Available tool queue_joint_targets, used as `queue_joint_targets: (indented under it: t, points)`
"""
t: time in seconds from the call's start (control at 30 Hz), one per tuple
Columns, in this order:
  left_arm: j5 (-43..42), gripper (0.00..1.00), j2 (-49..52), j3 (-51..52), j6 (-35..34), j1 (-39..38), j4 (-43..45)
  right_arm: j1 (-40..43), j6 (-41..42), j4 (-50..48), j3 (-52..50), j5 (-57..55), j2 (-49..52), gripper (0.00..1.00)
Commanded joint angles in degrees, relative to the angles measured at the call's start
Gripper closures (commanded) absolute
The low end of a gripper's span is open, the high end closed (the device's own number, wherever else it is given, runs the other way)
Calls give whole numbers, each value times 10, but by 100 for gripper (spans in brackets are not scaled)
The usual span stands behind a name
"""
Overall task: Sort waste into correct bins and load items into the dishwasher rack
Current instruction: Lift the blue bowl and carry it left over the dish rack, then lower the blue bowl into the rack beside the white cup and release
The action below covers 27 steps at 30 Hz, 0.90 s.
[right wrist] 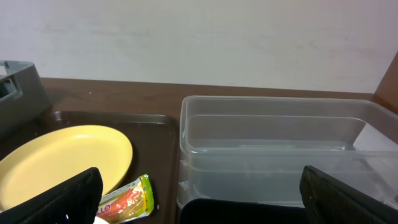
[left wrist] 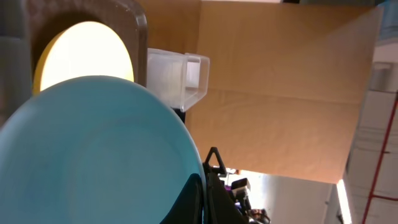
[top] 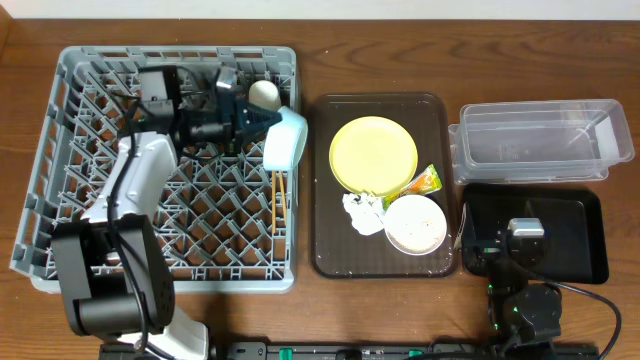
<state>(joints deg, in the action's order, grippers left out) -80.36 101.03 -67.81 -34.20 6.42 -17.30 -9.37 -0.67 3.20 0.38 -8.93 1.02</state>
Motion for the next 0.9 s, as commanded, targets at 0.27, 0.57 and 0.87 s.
queue_joint_targets:
  t: [0.27,0.57,0.87]
  points:
    - [31,94,5,40,32,27,15,4,-2,2,-1,0,-1,1]
    - [81,94,5,40,36,27,15,4,-2,2,-1,0,-1,1]
    - [134,94,5,40,21,27,15,4,-2,2,-1,0,-1,1]
